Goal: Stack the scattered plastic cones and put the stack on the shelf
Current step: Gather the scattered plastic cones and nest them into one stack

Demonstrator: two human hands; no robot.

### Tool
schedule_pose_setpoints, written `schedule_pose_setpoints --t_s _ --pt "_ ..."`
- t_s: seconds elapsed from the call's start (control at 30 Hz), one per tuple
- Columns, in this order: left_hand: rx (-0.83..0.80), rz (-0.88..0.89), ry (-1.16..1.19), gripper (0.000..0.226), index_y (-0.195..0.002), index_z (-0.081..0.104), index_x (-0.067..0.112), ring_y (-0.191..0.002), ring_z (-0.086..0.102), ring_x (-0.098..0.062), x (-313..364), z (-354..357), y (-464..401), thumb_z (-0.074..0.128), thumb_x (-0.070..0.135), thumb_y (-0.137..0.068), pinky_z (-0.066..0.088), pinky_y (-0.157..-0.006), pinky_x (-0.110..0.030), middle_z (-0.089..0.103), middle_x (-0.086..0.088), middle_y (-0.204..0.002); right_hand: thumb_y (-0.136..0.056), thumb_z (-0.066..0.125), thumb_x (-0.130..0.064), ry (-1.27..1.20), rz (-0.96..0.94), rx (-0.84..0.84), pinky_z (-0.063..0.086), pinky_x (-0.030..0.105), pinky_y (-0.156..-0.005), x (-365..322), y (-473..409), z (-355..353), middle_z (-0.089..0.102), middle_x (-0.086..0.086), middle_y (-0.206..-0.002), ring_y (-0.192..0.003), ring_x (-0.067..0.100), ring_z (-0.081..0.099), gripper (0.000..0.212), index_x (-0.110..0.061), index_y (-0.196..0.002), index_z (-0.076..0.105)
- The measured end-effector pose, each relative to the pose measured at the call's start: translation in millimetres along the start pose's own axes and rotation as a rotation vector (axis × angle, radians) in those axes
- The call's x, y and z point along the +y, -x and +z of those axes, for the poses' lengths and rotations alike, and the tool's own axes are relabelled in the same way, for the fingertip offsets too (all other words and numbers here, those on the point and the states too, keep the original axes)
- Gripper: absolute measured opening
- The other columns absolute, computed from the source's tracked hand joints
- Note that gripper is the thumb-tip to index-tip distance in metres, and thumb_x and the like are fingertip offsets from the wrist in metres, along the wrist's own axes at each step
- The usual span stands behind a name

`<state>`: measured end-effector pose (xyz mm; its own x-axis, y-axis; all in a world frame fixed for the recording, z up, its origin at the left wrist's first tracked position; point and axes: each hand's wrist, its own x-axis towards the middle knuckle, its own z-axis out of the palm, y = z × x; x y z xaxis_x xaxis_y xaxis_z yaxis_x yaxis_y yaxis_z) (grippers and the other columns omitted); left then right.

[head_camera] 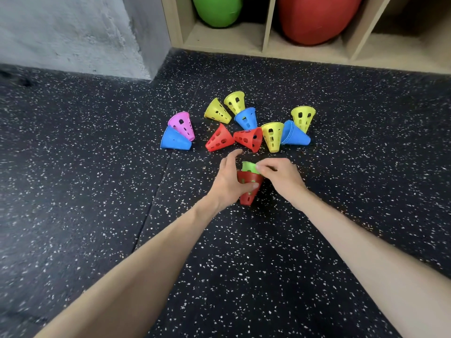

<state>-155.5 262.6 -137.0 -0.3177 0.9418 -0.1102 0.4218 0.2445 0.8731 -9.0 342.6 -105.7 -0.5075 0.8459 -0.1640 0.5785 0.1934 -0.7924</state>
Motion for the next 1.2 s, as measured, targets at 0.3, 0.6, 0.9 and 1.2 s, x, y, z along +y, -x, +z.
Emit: schedule_pose_setpoints --t_s 0.3,0.6,0.9,1.2 --pt "0.012 0.031 -0.072 0.088 -0.153 0.036 0.021 -0.136 0.045 -0.019 -11.9 -1.1 0.1 0.086 0.029 -0.081 0.043 -0.113 -0.041 0.044 -0.004 -0.150 -0.096 0.065 -0.022 0.028 -0.024 -0.128 0.048 0.037 -0.094 2.2 3.9 6.3 0.075 -0.013 -0.096 -0.100 0.011 0.066 0.014 -0.025 -0.103 0.077" --pt "0.604 -0.072 -0.317 0.054 -0.134 0.060 0.024 -0.133 0.038 -0.034 -35.7 -71.2 -9.0 0.081 0.031 -0.085 0.033 -0.108 -0.037 0.040 -0.014 -0.151 -0.099 0.062 -0.024 0.020 0.021 -0.139 0.043 0.035 -0.093 0.7 3.5 8.3 0.072 -0.008 -0.112 -0.110 0.012 0.061 0.015 -0.026 -0.108 0.074" --pt "0.401 -0.219 -0.262 0.047 -0.134 0.065 0.024 -0.144 0.031 -0.032 -58.3 -122.0 -16.2 0.078 0.031 -0.089 0.024 -0.114 -0.029 0.033 -0.009 -0.161 -0.100 0.061 -0.026 -0.007 0.044 -0.120 0.038 0.032 -0.084 1.6 5.1 12.2 0.069 -0.008 -0.112 -0.108 0.012 0.059 0.016 -0.025 -0.112 0.072" --pt "0.536 -0.206 -0.076 0.024 -0.101 0.069 0.024 -0.074 0.060 -0.015 -47.2 -99.9 -14.8 0.060 0.002 -0.098 0.050 -0.071 -0.029 0.065 0.005 -0.084 -0.100 0.060 -0.029 -0.042 0.086 -0.103 0.042 0.033 -0.086 3.7 8.2 13.6 0.070 -0.010 -0.109 -0.107 0.010 0.060 0.014 -0.030 -0.108 0.071"
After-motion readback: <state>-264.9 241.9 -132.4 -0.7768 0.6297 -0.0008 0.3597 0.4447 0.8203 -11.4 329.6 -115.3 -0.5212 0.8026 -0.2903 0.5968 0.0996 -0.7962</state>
